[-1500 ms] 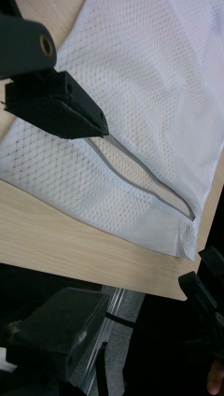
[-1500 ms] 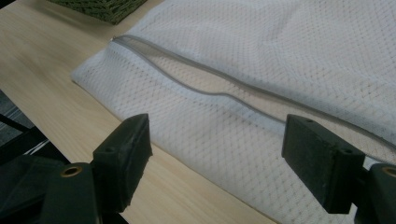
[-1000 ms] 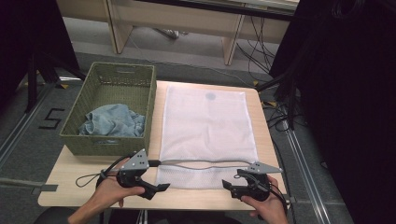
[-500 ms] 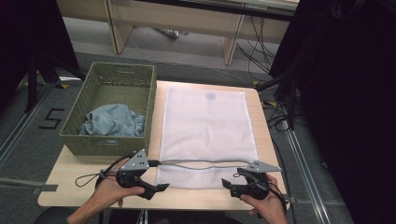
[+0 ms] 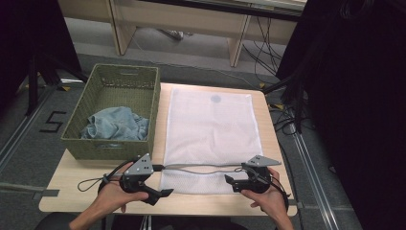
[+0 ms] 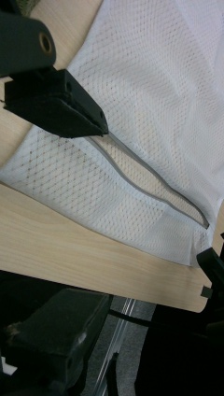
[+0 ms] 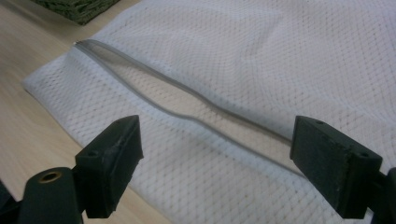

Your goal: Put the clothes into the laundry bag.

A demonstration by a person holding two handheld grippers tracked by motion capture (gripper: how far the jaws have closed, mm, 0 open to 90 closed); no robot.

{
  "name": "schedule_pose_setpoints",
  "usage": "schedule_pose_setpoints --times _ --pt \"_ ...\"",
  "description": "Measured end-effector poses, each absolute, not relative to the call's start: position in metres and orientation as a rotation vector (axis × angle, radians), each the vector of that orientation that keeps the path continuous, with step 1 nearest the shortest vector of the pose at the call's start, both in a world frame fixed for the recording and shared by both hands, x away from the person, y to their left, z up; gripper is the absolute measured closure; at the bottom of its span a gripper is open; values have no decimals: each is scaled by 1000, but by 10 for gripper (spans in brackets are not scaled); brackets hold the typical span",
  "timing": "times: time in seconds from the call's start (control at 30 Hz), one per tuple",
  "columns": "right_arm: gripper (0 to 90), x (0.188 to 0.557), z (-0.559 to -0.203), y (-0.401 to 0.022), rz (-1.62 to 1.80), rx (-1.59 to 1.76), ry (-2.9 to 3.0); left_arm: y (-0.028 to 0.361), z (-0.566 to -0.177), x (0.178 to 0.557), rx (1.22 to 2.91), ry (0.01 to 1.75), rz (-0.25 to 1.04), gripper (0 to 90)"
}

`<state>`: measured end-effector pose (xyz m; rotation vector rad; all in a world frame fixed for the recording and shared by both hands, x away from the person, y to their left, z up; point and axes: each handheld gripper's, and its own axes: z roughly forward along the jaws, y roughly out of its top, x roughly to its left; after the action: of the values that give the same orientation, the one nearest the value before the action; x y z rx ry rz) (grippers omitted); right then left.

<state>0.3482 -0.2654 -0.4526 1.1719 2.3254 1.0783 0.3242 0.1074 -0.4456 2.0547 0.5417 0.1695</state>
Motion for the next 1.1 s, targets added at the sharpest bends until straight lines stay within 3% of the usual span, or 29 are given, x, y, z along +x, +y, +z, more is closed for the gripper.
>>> schedule_pose_setpoints --times 0.5,0.77,0.93,1.0,1.1 --pt "169 397 -473 -238 879 1113 2397 108 -446 324 2067 558 166 152" --pt "212 417 -490 -222 788 1102 2471 109 -446 325 2058 546 172 152" --pt "410 431 -496 -222 709 1072 2431 111 -446 326 2062 539 170 153" --pt "421 433 -496 -224 693 1078 2433 111 -446 325 2048 555 178 153" --pt "559 437 -495 -228 706 1068 2415 112 -446 326 2052 557 166 155"
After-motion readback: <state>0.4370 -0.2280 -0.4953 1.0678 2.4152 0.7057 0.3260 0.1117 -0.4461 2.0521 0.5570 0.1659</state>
